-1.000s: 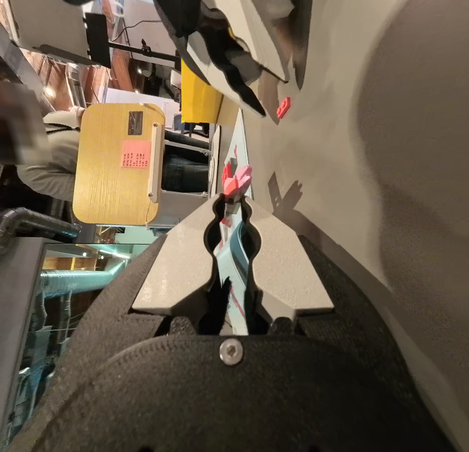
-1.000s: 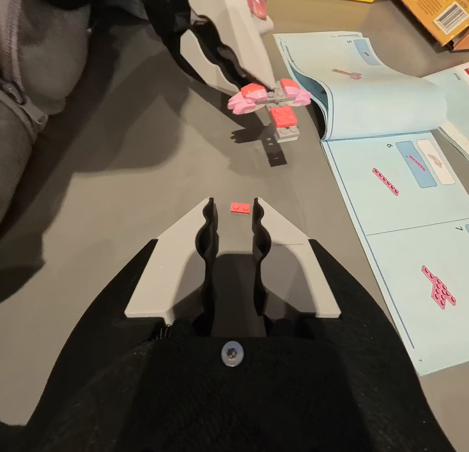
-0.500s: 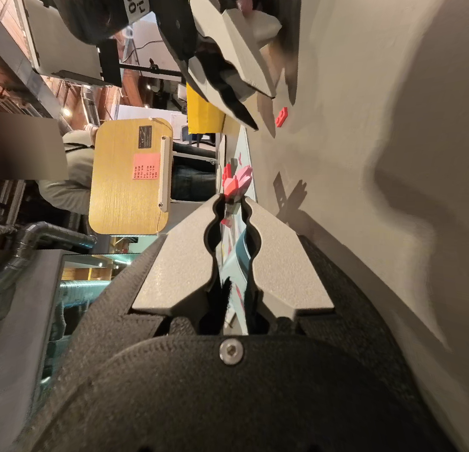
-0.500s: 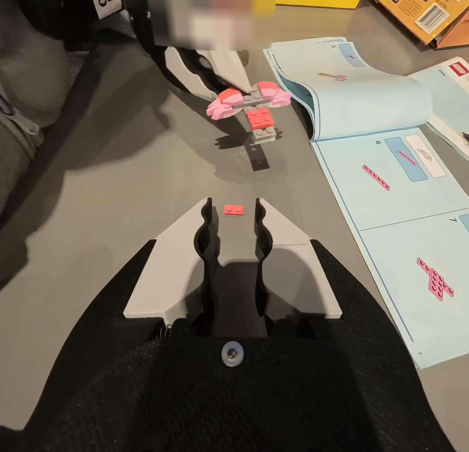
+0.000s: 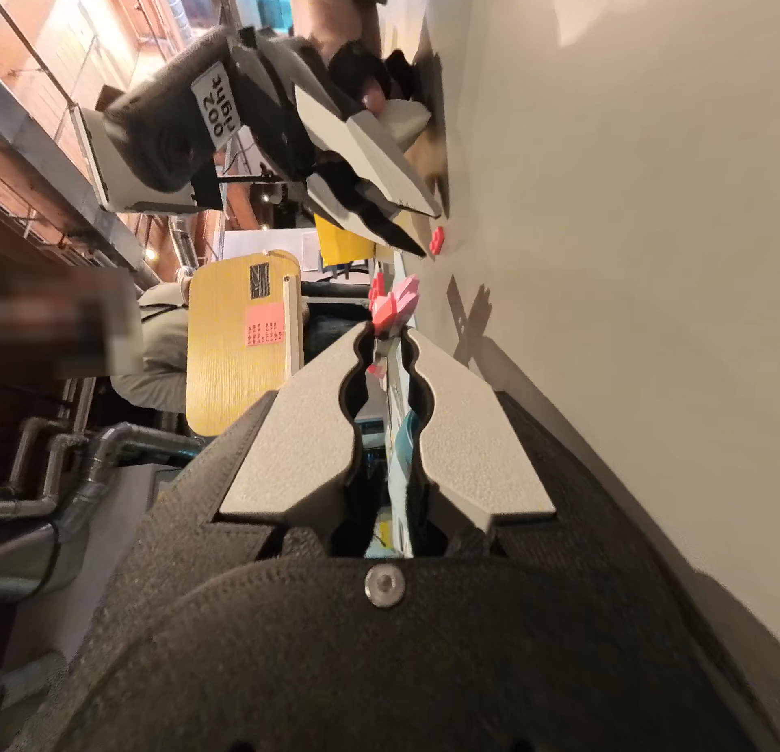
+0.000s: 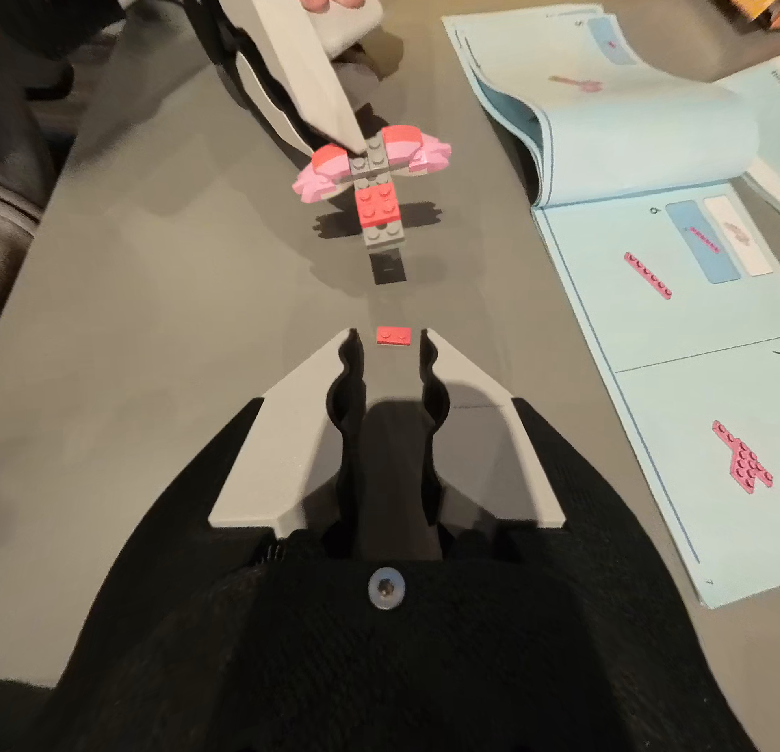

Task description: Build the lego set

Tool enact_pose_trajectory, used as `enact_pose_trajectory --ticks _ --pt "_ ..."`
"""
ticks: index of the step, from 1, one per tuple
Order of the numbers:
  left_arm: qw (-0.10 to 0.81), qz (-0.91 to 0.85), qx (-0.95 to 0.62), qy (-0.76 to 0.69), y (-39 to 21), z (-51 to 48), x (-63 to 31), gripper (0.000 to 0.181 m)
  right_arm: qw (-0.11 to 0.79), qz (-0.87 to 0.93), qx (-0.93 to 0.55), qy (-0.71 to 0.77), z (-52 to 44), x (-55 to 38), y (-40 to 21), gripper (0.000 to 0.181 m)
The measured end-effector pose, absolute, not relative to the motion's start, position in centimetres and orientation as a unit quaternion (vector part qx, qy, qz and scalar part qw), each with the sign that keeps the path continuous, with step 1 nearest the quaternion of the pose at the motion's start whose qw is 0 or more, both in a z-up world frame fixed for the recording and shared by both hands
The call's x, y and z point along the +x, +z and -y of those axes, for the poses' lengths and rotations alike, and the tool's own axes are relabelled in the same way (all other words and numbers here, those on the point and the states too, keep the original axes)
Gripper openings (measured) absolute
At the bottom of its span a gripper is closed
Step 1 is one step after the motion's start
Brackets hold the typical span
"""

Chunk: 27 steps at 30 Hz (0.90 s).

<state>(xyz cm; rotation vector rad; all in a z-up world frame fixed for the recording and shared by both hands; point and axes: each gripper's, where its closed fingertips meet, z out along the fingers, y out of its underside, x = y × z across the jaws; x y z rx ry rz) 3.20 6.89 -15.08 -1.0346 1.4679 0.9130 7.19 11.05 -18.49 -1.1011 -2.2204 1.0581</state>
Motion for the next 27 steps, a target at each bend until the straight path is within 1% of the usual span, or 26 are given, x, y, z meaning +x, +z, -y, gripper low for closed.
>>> enact_pose_trajectory --ticks 6,13,15,16,20,24,27 --pt "0.526 -0.626 -0.427 0.387 -15.5 -6.9 3.4 0.011 0.213 0.805 -0.406 0.376 -11.0 7.2 -18.8 0.022" --pt "0.533 -0.624 -0.434 0.371 -15.5 -6.9 3.4 0.011 0.205 0.804 -0.409 0.379 -10.9 7.1 -18.9 0.021" --pt "0.534 -0.625 -0.435 0.367 -15.6 -6.9 3.4 0.011 0.203 0.804 -0.409 0.380 -10.8 7.0 -18.9 0.018" --pt "0.535 -0.625 -0.436 0.366 -15.6 -7.0 3.4 0.011 0.203 0.805 -0.408 0.380 -10.6 7.0 -18.9 0.014" --pt "0.537 -0.624 -0.440 0.359 -15.6 -7.0 3.5 0.011 0.218 0.803 -0.413 0.371 -11.1 6.7 -18.7 0.013" --pt "0.536 -0.630 -0.436 0.355 -15.8 -6.9 3.8 0.011 0.263 0.765 -0.375 0.453 -9.9 6.0 -13.9 0.013" --pt "0.538 -0.633 -0.429 0.355 -15.8 -6.7 4.1 0.011 0.260 0.778 -0.341 0.459 -8.1 5.5 -12.8 0.013"
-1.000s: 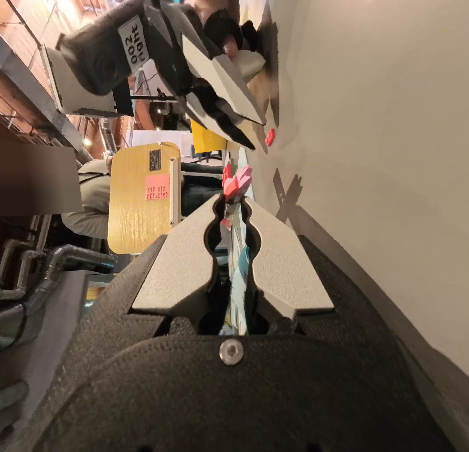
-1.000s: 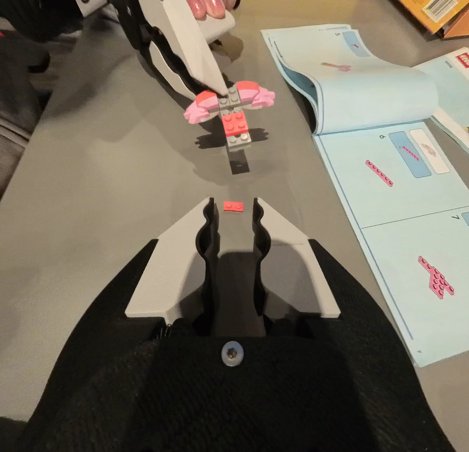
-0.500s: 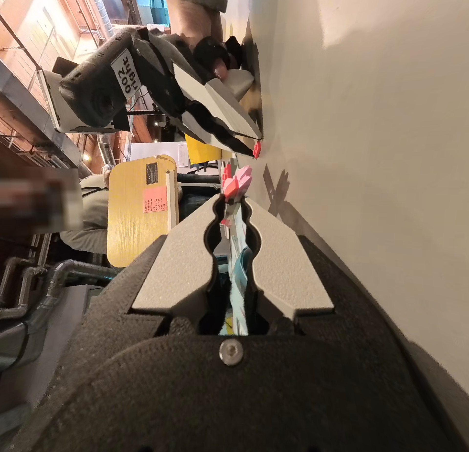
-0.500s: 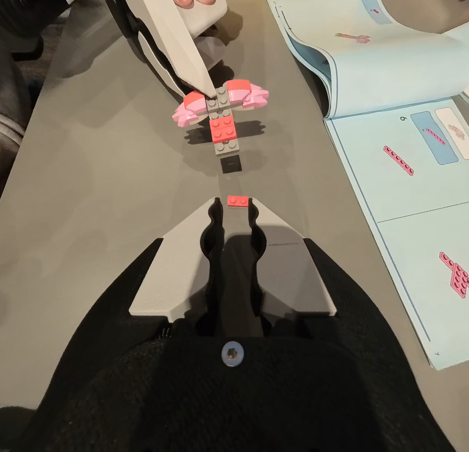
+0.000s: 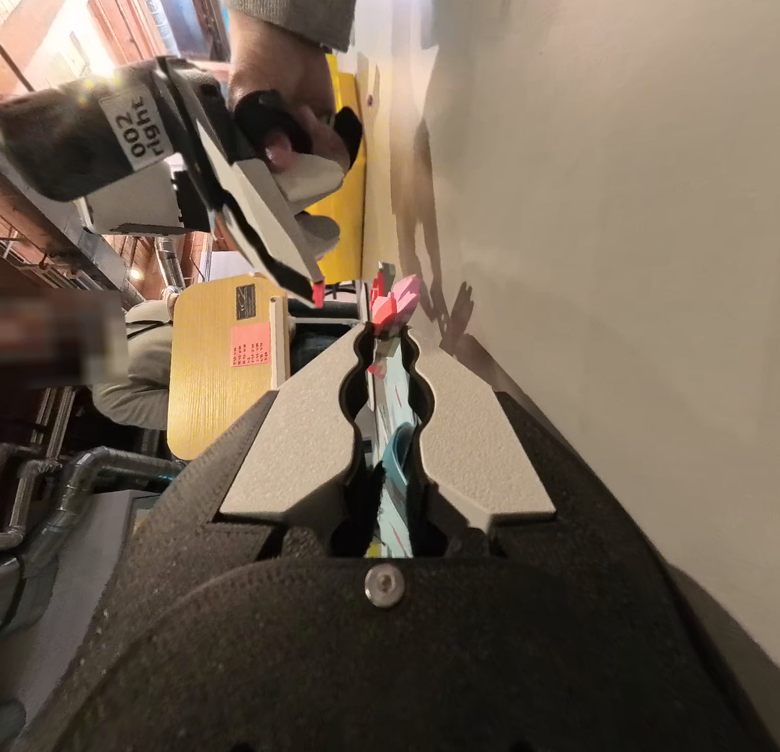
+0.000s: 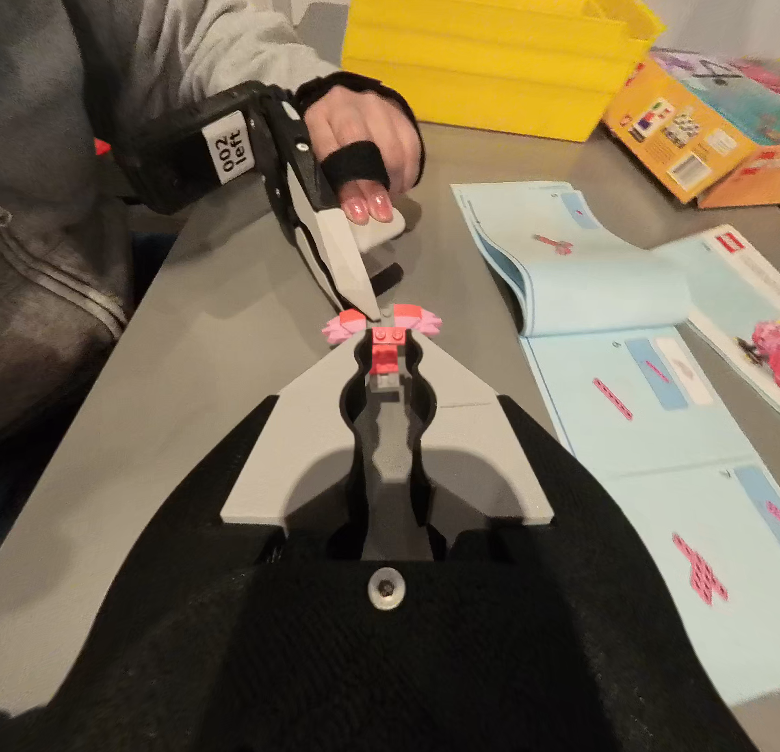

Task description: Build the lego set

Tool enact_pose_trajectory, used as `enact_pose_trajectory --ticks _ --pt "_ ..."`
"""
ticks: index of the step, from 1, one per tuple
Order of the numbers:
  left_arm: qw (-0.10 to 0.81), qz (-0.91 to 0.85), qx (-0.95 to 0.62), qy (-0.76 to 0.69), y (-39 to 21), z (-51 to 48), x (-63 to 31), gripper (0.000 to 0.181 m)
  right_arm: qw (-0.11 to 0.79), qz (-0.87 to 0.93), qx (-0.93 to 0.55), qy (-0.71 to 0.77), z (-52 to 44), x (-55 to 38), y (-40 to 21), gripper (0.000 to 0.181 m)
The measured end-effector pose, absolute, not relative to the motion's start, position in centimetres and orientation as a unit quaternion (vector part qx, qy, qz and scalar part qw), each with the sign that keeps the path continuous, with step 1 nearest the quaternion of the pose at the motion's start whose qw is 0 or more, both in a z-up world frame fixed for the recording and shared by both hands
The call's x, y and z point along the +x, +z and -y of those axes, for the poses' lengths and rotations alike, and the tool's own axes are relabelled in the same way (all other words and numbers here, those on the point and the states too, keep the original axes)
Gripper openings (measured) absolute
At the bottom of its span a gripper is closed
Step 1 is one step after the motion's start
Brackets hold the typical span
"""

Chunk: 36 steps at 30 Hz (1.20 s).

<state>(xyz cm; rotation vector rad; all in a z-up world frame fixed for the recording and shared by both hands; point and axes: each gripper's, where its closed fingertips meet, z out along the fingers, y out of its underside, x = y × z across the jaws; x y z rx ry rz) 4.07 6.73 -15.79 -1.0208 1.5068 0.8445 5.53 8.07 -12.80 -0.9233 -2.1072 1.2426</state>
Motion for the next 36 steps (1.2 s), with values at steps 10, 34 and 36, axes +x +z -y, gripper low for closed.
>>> enact_pose_trajectory --ticks 10,34,36 --pt "0.546 -0.630 -0.421 0.357 -15.3 -6.4 4.2 0.012 0.233 0.825 -0.325 0.398 -6.5 4.5 -14.9 0.013" --pt "0.549 -0.620 -0.429 0.361 -15.2 -6.6 4.0 0.011 0.298 0.812 -0.327 0.382 -7.8 4.7 -14.0 0.033" --pt "0.551 -0.608 -0.436 0.370 -14.8 -6.9 3.5 0.012 0.358 0.799 -0.315 0.366 -8.2 4.8 -13.5 0.041"
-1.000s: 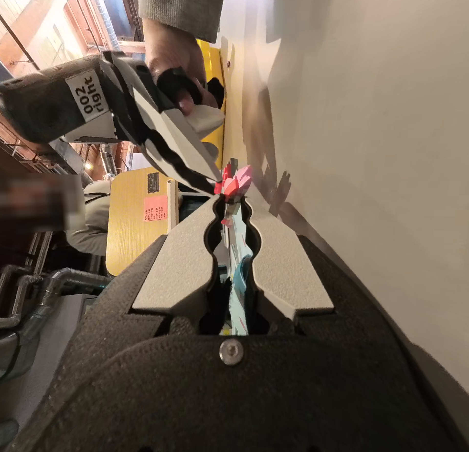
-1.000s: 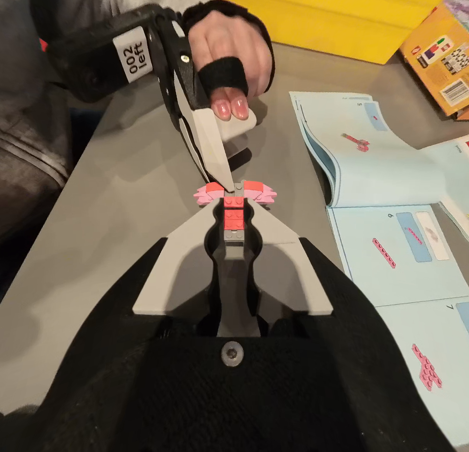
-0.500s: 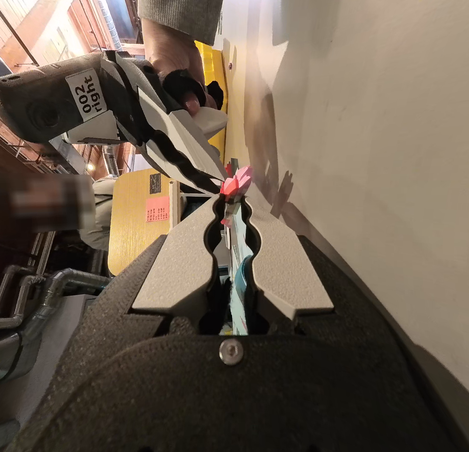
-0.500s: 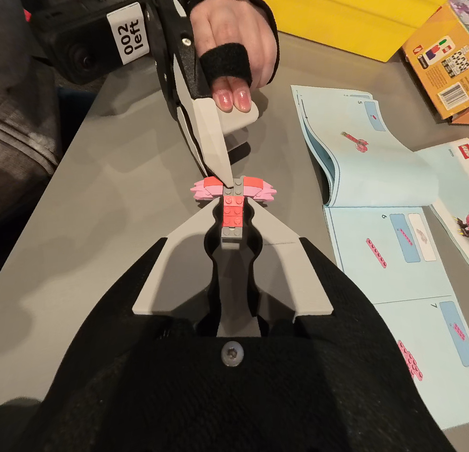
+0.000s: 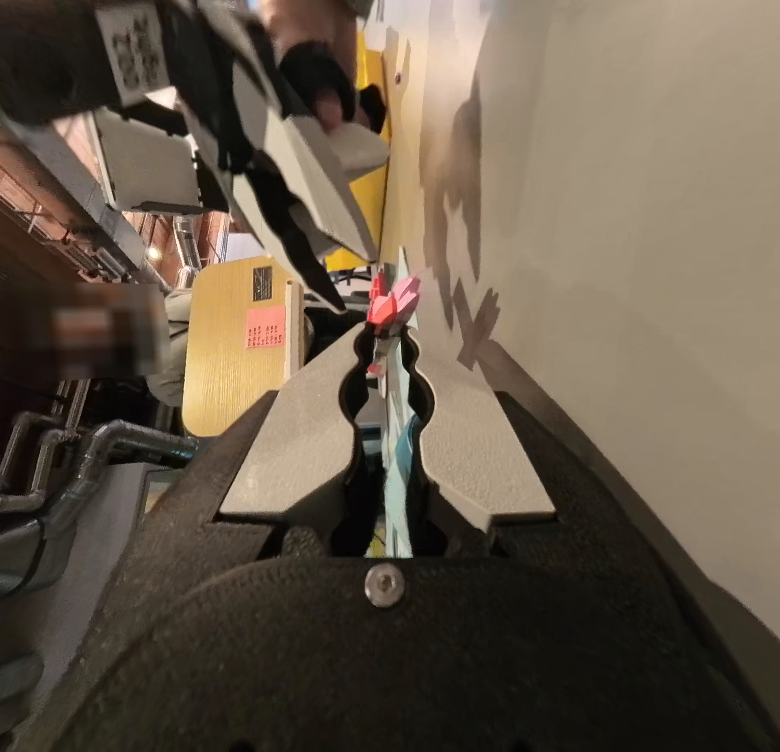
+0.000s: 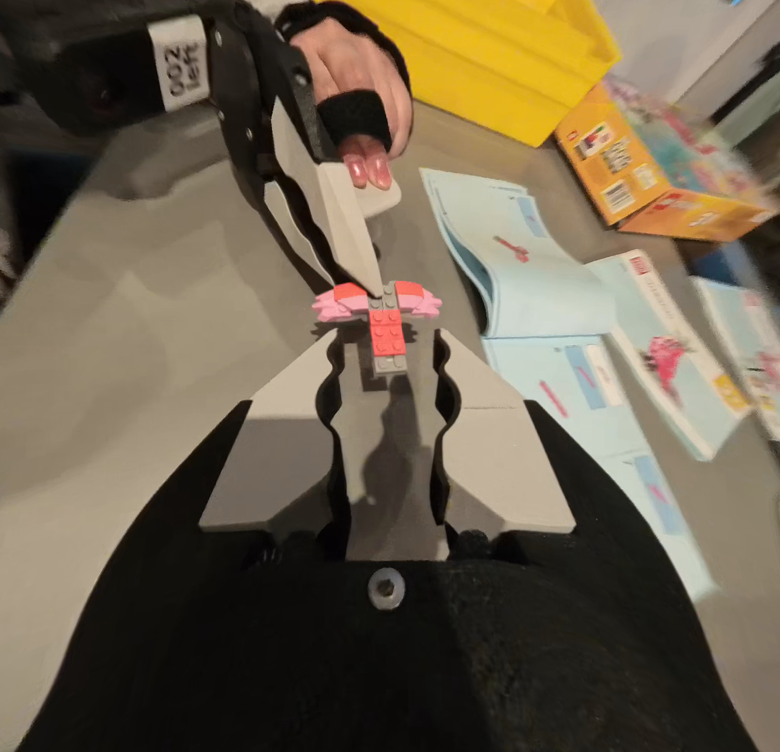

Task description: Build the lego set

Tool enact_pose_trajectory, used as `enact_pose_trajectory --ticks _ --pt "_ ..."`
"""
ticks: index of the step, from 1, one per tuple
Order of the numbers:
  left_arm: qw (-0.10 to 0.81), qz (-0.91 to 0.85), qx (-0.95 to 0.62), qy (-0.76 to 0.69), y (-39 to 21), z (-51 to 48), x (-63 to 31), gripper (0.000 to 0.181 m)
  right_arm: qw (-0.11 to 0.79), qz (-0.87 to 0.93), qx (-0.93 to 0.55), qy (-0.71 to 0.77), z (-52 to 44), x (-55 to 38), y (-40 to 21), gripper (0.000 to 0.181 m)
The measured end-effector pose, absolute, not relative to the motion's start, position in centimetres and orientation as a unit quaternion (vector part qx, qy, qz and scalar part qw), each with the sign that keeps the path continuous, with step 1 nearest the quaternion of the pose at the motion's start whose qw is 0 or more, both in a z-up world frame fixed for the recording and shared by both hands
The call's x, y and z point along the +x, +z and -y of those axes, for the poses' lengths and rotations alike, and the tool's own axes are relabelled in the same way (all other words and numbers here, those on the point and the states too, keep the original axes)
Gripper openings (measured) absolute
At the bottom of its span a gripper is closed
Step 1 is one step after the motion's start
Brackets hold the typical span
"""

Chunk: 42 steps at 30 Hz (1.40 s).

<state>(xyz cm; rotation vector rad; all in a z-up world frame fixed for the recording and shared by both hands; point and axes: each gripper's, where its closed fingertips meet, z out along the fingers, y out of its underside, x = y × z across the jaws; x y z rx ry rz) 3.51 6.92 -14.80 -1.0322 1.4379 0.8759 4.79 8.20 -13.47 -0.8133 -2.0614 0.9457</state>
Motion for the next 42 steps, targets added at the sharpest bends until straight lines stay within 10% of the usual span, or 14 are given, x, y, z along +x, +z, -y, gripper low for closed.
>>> enact_pose_trajectory --ticks 13,42 --pt "0.551 -0.571 -0.476 0.381 -14.1 -7.8 1.8 0.012 0.651 0.749 -0.123 0.015 -9.0 1.9 -13.5 0.040" --pt "0.540 -0.578 -0.489 0.368 -14.9 -7.8 2.0 0.012 0.664 0.740 -0.060 -0.094 -8.7 1.4 -14.1 0.006"
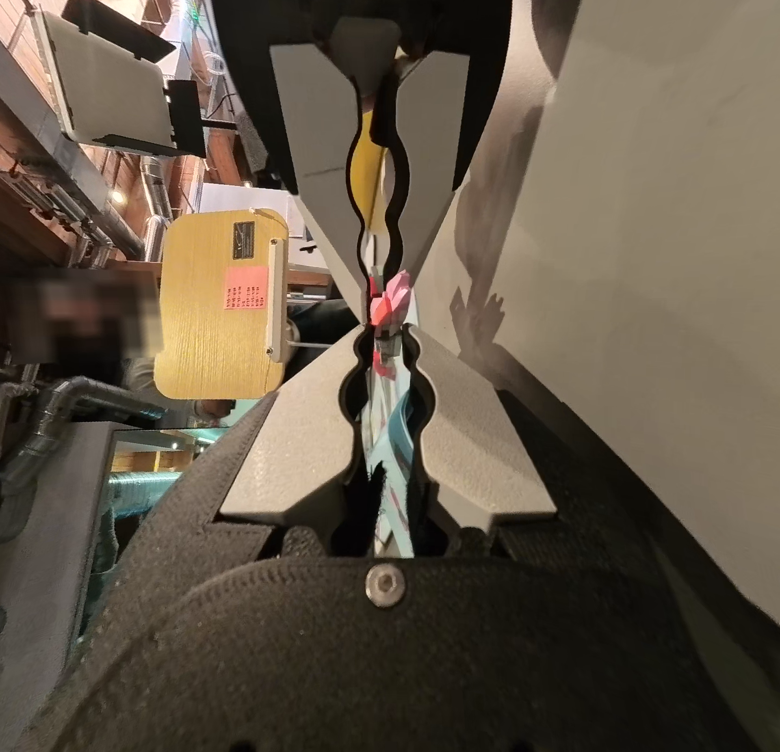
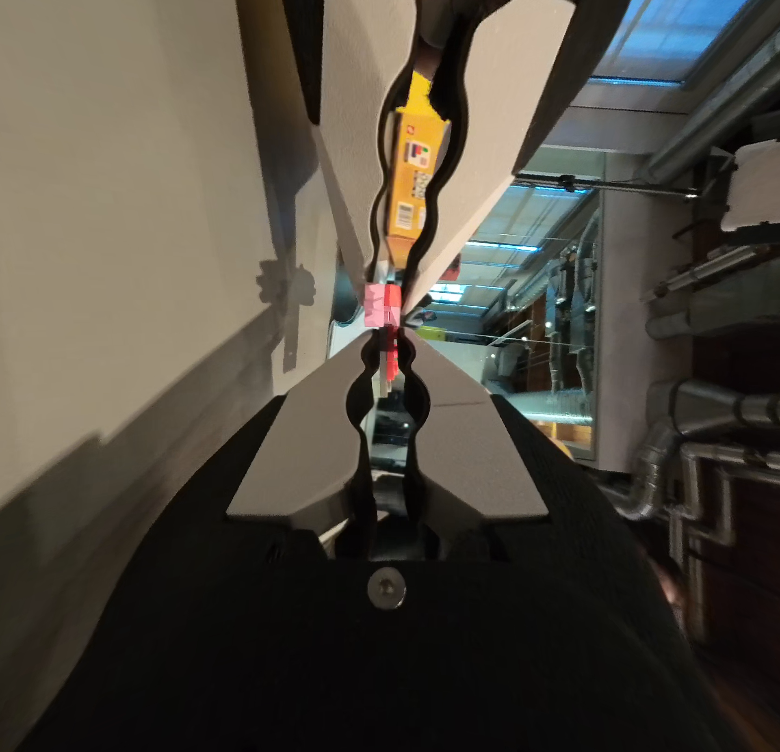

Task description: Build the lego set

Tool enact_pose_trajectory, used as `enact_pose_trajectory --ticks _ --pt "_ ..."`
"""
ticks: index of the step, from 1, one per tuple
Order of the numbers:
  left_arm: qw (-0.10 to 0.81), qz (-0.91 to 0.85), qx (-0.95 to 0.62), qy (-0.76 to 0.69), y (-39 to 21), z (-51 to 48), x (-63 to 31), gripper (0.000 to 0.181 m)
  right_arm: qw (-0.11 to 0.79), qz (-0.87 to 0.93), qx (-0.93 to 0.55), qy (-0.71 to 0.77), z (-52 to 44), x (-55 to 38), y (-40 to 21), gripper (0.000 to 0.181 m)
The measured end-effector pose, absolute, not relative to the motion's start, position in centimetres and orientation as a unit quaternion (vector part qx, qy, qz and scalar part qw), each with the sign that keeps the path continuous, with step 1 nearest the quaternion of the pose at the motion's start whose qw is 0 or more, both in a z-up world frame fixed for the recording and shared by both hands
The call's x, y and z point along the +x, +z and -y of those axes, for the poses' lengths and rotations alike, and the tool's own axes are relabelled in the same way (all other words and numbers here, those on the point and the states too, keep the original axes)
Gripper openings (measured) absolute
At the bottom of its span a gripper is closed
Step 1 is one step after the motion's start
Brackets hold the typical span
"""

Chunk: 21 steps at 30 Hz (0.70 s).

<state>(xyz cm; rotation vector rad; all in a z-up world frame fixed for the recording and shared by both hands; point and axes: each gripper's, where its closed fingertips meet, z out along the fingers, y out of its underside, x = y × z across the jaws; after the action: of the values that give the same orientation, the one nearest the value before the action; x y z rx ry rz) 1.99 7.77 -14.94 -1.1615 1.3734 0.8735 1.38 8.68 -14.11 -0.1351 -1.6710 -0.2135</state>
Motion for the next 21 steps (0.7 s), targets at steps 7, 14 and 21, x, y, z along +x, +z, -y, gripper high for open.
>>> enact_pose_trajectory --ticks 7,14,21 --pt "0.549 -0.567 -0.494 0.364 -14.51 -7.88 1.82 0.012 0.662 0.738 -0.117 -0.060 -9.34 0.72 -14.48 0.023" --pt "0.550 -0.573 -0.498 0.349 -14.87 -7.69 2.20 0.012 0.668 0.732 -0.098 -0.087 -9.31 0.90 -14.06 0.006" --pt "0.542 -0.574 -0.501 0.355 -15.15 -7.84 2.07 0.012 0.665 0.735 -0.109 -0.079 -9.47 0.71 -14.30 0.006"
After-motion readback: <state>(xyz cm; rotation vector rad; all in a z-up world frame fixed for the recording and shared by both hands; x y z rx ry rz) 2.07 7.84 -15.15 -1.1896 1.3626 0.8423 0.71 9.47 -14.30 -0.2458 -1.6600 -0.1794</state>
